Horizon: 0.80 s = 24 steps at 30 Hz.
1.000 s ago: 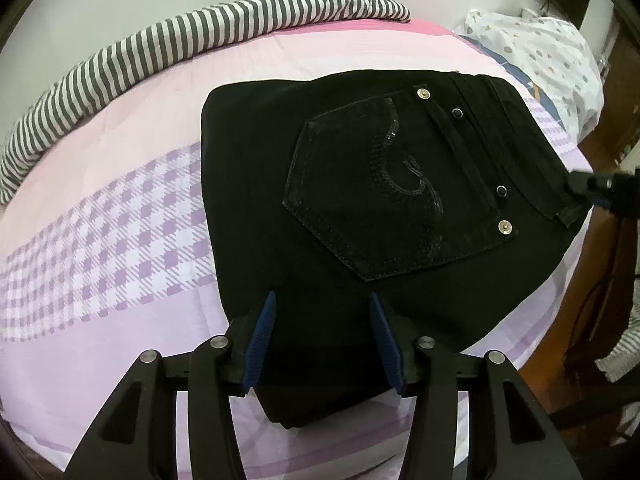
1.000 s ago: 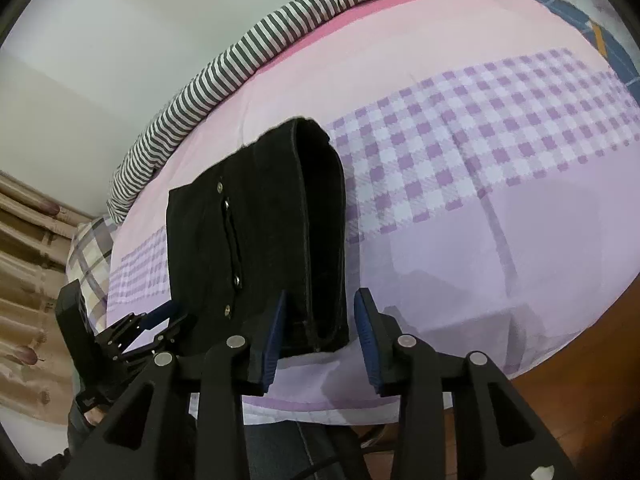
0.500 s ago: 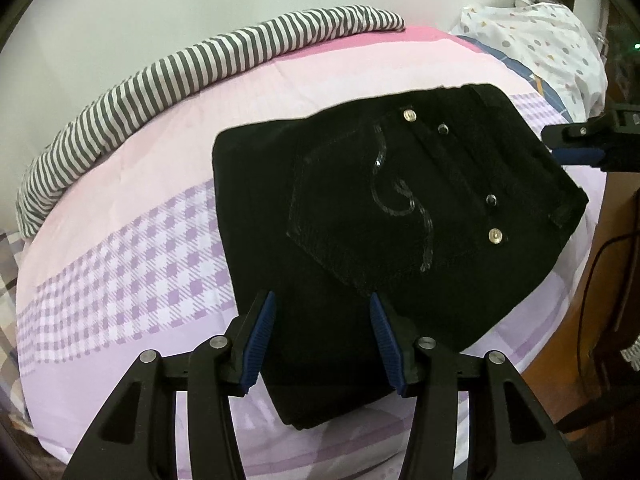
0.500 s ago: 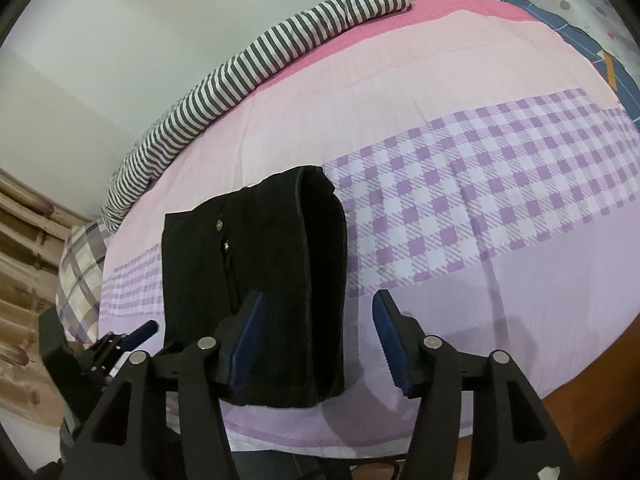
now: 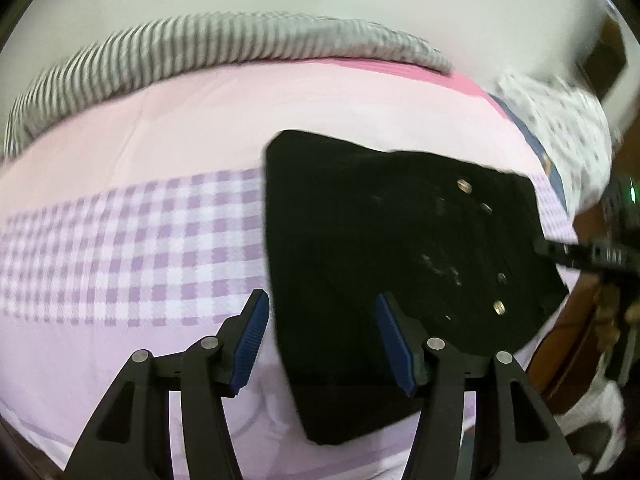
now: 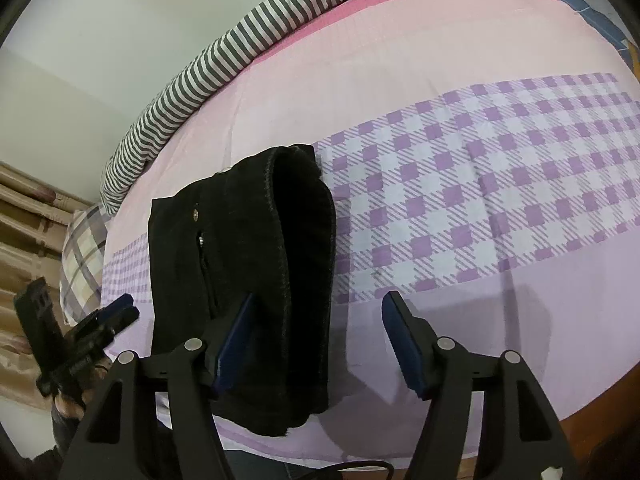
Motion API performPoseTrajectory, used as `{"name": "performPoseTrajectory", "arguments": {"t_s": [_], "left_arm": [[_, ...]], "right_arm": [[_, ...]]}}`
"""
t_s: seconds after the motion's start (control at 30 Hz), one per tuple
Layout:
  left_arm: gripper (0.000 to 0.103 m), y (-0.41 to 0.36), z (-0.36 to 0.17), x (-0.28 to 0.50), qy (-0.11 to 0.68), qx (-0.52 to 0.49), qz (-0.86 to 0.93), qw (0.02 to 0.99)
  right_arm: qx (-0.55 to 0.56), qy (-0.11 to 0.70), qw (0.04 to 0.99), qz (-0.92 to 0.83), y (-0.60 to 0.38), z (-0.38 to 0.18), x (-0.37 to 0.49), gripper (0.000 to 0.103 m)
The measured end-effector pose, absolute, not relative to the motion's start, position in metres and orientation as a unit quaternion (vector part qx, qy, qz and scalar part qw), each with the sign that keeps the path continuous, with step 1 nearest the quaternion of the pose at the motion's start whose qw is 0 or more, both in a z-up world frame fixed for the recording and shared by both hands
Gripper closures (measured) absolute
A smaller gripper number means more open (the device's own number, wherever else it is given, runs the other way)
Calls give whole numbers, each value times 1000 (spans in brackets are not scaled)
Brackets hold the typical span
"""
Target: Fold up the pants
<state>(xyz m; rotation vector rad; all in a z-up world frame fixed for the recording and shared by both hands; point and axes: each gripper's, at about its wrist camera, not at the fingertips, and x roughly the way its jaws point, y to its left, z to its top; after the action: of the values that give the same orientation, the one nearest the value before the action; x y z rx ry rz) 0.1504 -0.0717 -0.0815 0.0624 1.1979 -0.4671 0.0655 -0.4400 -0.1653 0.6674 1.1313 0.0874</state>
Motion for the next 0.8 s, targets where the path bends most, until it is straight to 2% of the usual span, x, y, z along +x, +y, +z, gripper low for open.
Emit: {"name": "performPoseTrajectory", "arguments": {"t_s": [0.6, 0.8], "left_arm": [[46, -48, -121, 176, 628, -89, -233, 737], [46, -48, -128, 183, 632, -100, -244, 729]], "right_arm": [[343, 526, 773, 97, -454, -186, 68, 37], [371, 526, 750, 156, -457, -194, 76, 42]]}}
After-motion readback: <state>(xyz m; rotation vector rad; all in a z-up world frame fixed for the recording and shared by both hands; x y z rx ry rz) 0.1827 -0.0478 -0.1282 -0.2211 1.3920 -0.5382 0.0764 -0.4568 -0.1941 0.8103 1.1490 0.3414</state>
